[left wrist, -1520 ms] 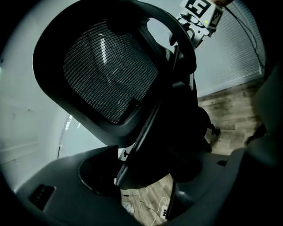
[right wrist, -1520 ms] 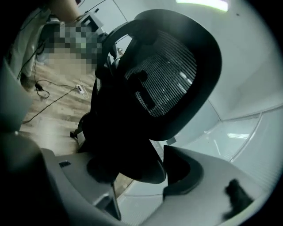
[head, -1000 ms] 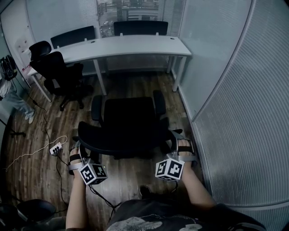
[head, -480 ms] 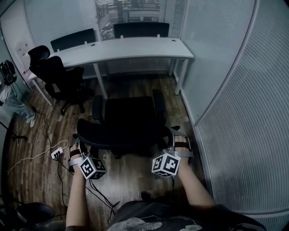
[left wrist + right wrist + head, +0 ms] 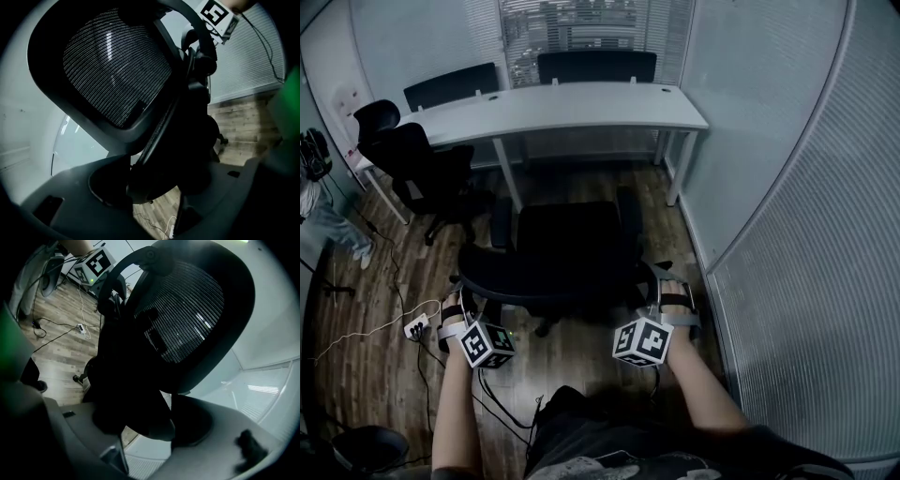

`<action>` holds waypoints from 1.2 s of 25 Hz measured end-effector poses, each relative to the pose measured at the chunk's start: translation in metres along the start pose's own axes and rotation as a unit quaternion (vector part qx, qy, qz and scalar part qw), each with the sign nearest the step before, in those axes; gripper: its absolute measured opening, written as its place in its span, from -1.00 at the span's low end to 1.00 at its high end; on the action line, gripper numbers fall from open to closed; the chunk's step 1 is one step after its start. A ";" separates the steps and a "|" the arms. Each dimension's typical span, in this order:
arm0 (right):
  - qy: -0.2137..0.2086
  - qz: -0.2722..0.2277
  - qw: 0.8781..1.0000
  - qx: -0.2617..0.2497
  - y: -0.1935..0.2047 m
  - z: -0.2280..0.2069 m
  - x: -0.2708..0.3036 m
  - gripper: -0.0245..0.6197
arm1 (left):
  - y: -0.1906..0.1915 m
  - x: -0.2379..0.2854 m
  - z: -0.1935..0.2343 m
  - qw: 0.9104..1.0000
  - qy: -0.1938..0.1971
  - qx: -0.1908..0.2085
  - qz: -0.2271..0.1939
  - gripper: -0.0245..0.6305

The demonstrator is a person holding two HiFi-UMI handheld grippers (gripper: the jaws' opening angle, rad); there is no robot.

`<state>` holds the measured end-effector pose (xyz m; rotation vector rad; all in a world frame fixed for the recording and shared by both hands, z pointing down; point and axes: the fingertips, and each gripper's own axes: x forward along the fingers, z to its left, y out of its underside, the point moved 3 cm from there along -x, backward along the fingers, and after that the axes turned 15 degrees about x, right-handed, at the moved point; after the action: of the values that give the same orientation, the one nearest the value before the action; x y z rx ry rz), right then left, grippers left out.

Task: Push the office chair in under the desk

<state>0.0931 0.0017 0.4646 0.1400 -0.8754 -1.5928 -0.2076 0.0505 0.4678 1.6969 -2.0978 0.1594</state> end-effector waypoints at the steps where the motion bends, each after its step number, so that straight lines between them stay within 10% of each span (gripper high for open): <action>1: 0.001 -0.002 1.000 0.001 -0.003 -0.002 0.005 -0.12 | 0.001 0.006 0.004 1.000 0.002 0.001 0.000 -0.09; 30: 0.062 0.091 0.994 0.025 -0.056 -0.069 0.239 -0.12 | -0.001 0.263 0.110 0.997 -0.004 0.020 -0.077 -0.09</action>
<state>0.0278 -0.2445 0.4735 0.1867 -0.8074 -1.3778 -0.2753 -0.2266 0.4742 1.8763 -1.9720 0.1481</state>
